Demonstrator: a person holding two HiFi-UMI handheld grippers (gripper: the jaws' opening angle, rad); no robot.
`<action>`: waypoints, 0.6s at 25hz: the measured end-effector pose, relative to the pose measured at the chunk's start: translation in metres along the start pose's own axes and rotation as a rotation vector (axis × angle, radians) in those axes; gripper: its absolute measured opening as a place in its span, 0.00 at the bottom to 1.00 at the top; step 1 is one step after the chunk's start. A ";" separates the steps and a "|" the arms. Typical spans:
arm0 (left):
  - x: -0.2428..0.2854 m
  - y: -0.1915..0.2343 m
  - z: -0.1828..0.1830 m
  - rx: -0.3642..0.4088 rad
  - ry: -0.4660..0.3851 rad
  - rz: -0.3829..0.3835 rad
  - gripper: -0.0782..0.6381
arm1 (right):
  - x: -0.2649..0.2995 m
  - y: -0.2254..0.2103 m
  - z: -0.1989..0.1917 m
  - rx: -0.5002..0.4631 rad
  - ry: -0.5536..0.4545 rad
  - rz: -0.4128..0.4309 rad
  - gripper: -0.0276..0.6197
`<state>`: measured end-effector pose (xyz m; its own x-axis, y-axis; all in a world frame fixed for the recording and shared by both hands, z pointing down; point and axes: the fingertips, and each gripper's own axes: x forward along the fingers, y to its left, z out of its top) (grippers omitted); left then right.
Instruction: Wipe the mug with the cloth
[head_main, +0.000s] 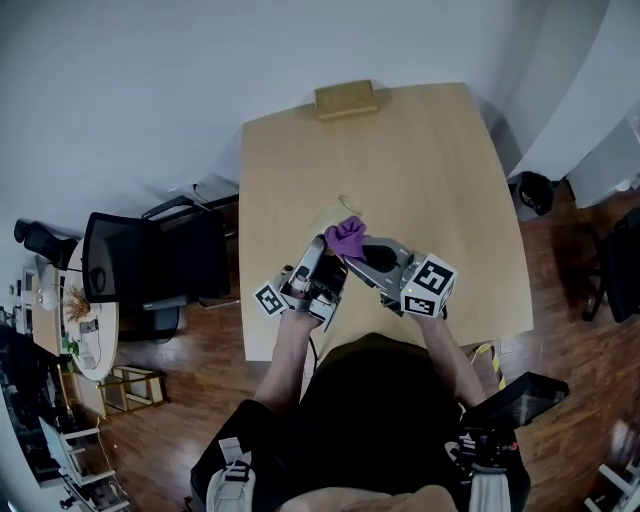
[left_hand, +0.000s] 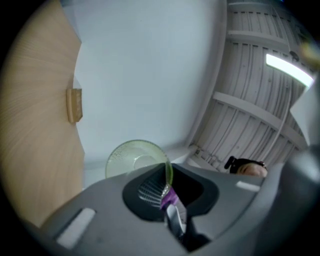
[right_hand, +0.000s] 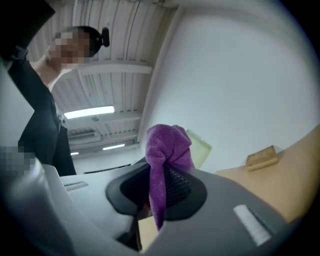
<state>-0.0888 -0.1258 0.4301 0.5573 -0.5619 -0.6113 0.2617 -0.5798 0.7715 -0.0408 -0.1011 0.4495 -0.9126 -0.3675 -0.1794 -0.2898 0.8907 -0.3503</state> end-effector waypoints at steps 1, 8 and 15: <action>0.000 0.001 0.000 0.008 0.010 0.006 0.18 | 0.005 0.007 -0.012 -0.023 0.058 0.024 0.14; -0.014 0.004 0.013 -0.003 -0.045 0.007 0.17 | -0.016 -0.009 -0.034 -0.010 0.136 -0.028 0.14; -0.004 -0.008 0.012 -0.015 -0.050 -0.030 0.17 | -0.064 -0.062 0.059 0.228 -0.389 -0.195 0.14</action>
<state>-0.1025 -0.1262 0.4244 0.5093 -0.5733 -0.6419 0.2899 -0.5880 0.7552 0.0526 -0.1482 0.4283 -0.6596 -0.6332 -0.4050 -0.3345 0.7298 -0.5962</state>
